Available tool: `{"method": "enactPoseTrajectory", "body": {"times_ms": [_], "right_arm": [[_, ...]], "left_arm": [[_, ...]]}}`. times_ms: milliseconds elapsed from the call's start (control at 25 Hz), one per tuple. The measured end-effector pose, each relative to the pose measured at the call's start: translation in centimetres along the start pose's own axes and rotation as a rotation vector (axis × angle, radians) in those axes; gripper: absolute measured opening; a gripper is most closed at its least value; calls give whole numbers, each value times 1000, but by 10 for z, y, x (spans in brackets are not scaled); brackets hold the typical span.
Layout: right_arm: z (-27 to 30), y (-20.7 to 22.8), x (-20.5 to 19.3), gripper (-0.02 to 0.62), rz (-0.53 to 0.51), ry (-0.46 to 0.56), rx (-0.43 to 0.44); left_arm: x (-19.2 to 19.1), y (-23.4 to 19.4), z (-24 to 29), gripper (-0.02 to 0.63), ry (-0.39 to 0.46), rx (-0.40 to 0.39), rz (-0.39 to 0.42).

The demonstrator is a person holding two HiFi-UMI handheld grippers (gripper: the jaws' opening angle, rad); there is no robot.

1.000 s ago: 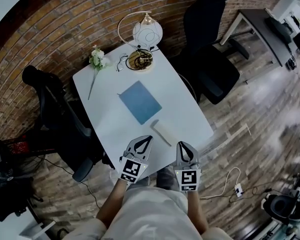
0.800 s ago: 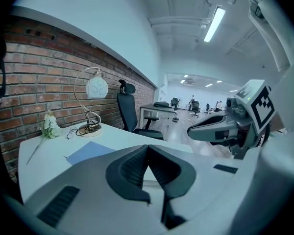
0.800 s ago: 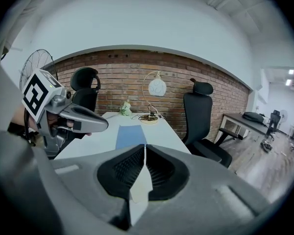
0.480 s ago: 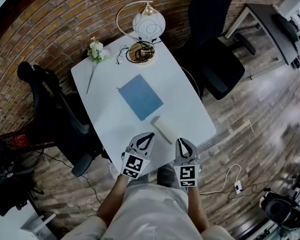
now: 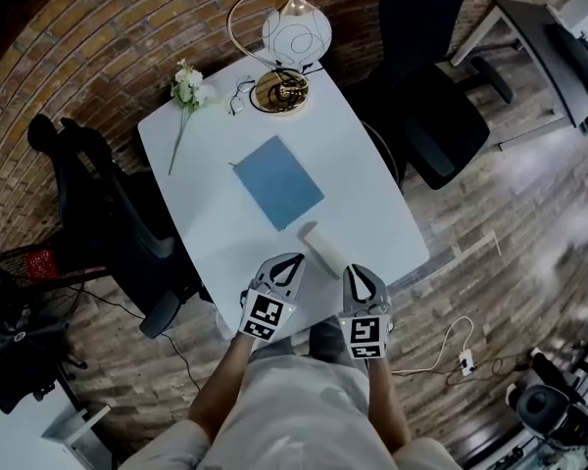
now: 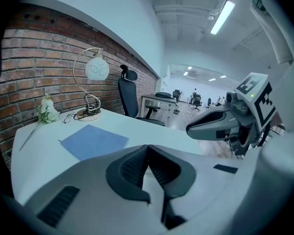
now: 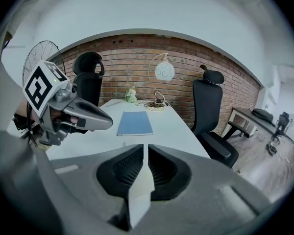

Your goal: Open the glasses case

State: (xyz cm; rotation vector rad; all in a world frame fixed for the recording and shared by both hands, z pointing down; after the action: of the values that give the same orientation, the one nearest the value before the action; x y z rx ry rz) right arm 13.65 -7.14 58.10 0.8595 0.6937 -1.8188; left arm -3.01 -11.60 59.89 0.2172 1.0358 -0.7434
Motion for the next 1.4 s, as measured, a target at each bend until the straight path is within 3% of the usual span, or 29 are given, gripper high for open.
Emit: {"method": "enactPoseTrajectory", "body": {"times_ms": [640,1400], "right_arm": [[26,-6,-16,44,-76,-90,68],[52,-9,-36,212,-145,-186,151]], "left_arm": [[-21,-5,25,3,-88,-2,-24],[-36,-4,49,3,-161,18,-41]]}}
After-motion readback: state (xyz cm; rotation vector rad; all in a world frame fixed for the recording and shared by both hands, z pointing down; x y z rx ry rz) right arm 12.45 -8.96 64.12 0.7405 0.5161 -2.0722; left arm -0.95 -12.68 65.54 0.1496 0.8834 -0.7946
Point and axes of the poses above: the fingertips, and each gripper's own axes: z forward along the fingers, y to its right, x out of its top, the point moved 8 cm from there along -z, backward along the fingers, and after that the axes turned 5 degrees about -x, right-handed, at the moved point
